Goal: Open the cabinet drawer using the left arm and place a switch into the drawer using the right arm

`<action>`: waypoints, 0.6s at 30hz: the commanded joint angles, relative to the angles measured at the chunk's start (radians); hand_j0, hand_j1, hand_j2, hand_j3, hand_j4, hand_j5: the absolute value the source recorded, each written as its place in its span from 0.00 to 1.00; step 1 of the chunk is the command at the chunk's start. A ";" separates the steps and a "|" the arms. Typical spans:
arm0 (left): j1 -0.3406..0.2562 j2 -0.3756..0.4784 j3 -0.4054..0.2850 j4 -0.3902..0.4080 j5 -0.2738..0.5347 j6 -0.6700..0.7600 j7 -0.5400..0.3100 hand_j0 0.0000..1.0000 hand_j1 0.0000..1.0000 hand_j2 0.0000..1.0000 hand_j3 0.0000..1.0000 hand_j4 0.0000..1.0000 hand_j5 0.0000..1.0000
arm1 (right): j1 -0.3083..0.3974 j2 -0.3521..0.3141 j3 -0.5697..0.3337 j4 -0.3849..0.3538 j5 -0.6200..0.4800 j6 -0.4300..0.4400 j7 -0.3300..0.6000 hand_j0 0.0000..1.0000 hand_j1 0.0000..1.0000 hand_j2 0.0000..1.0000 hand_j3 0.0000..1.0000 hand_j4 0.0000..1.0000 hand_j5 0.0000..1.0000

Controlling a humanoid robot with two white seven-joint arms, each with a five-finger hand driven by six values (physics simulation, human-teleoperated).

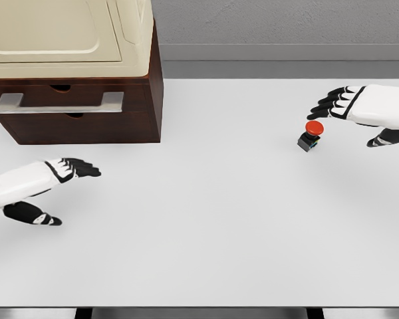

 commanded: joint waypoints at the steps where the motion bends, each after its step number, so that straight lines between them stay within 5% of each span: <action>1: 0.000 0.004 -0.004 -0.024 0.008 0.001 -0.015 1.00 1.00 1.00 1.00 1.00 1.00 | 0.000 0.000 0.000 0.000 -0.005 0.003 0.000 1.00 1.00 1.00 1.00 1.00 1.00; 5: -0.028 0.004 -0.028 -0.024 0.078 0.001 -0.018 1.00 1.00 1.00 1.00 1.00 1.00 | -0.003 0.001 -0.002 0.001 -0.007 0.003 0.000 1.00 1.00 1.00 1.00 1.00 1.00; 9: -0.146 -0.002 -0.039 -0.024 0.443 0.001 -0.401 1.00 1.00 1.00 1.00 1.00 1.00 | -0.020 0.001 -0.050 0.093 0.020 0.003 0.000 1.00 1.00 1.00 1.00 1.00 1.00; 12: -0.219 -0.010 -0.038 -0.025 0.539 0.107 -0.415 1.00 1.00 1.00 1.00 1.00 1.00 | -0.038 0.079 0.015 0.181 0.053 0.003 0.000 1.00 1.00 1.00 1.00 1.00 1.00; 15: -0.230 -0.005 -0.033 -0.025 0.559 0.115 -0.421 1.00 1.00 1.00 1.00 1.00 1.00 | -0.101 0.142 0.082 0.235 0.202 0.003 0.000 1.00 1.00 1.00 1.00 1.00 1.00; 18: -0.290 0.006 -0.027 -0.024 0.599 0.217 -0.422 1.00 1.00 1.00 1.00 1.00 1.00 | -0.123 0.171 0.089 0.271 0.208 0.003 0.000 1.00 1.00 1.00 1.00 1.00 1.00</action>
